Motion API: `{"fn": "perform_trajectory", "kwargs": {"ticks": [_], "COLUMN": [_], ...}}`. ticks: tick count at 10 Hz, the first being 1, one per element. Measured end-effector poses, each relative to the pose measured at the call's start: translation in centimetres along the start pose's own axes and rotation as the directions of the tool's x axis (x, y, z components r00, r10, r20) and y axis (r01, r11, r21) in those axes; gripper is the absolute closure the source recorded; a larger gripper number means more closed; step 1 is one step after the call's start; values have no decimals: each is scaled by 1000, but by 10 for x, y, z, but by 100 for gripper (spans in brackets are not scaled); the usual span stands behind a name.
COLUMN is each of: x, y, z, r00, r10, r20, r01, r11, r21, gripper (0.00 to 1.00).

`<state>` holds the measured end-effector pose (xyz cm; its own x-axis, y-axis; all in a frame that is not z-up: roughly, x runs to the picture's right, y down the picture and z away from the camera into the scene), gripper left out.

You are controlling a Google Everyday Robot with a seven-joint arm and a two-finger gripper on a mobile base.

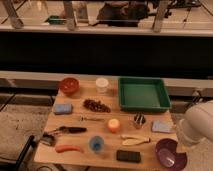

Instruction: Place eraser in purple bowl

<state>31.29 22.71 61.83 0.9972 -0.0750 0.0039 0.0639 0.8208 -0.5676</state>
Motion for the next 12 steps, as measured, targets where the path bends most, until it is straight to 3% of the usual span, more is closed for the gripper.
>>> {"fn": "perform_trajectory", "kwargs": {"ticks": [1, 7, 12], "x": [-15, -68, -113], "y": [4, 34, 56], "z": [-1, -1, 18], "r00": [1000, 993, 985], "r10": [-18, -78, -100], "r20": [8, 84, 141], "r01": [18, 81, 102], "r11": [1000, 996, 995], "r21": [-8, -27, -3], "gripper": [20, 20, 20]}}
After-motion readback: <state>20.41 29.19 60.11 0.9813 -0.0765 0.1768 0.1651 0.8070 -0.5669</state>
